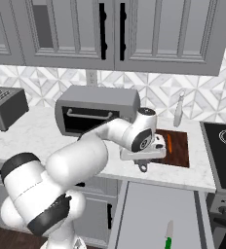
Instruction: Place the appropriate cutting tool for cutting the carrot skin on the cutting board.
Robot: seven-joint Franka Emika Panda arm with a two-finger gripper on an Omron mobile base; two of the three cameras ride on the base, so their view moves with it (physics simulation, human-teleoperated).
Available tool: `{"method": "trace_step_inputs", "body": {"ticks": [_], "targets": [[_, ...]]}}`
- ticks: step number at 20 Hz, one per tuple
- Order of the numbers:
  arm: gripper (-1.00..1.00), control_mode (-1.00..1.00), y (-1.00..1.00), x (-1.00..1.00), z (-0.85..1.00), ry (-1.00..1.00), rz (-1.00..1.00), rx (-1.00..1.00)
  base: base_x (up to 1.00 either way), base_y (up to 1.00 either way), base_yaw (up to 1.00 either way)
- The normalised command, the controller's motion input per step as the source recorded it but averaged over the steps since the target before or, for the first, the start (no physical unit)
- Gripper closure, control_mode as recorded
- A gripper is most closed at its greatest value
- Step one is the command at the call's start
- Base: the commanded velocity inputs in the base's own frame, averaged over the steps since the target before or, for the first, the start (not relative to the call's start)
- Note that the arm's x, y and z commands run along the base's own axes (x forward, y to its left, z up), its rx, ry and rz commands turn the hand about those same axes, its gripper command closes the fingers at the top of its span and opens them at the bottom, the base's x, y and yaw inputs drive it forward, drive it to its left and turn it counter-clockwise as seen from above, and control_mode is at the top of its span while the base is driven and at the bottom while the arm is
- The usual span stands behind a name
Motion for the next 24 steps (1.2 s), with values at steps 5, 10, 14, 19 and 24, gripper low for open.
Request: {"method": "trace_step_inputs", "body": {"ticks": [5,10,14,19,24], "targets": [[1.00,-1.00,-0.03,0.78,-0.03,0.00,0.00,0.06,0.00,0.00,0.00],[1.00,-1.00,-0.03,0.62,-0.15,0.00,0.00,0.06,0.00,0.00,0.00],[1.00,-1.00,-0.22,0.32,-0.31,0.00,0.00,0.03,0.00,0.00,0.00],[1.00,-1.00,-0.38,0.11,-0.35,0.00,0.00,0.01,0.00,0.00,0.00],[1.00,-1.00,-0.09,0.28,-0.29,0.00,0.00,0.00,0.00,0.00,0.00]]}}
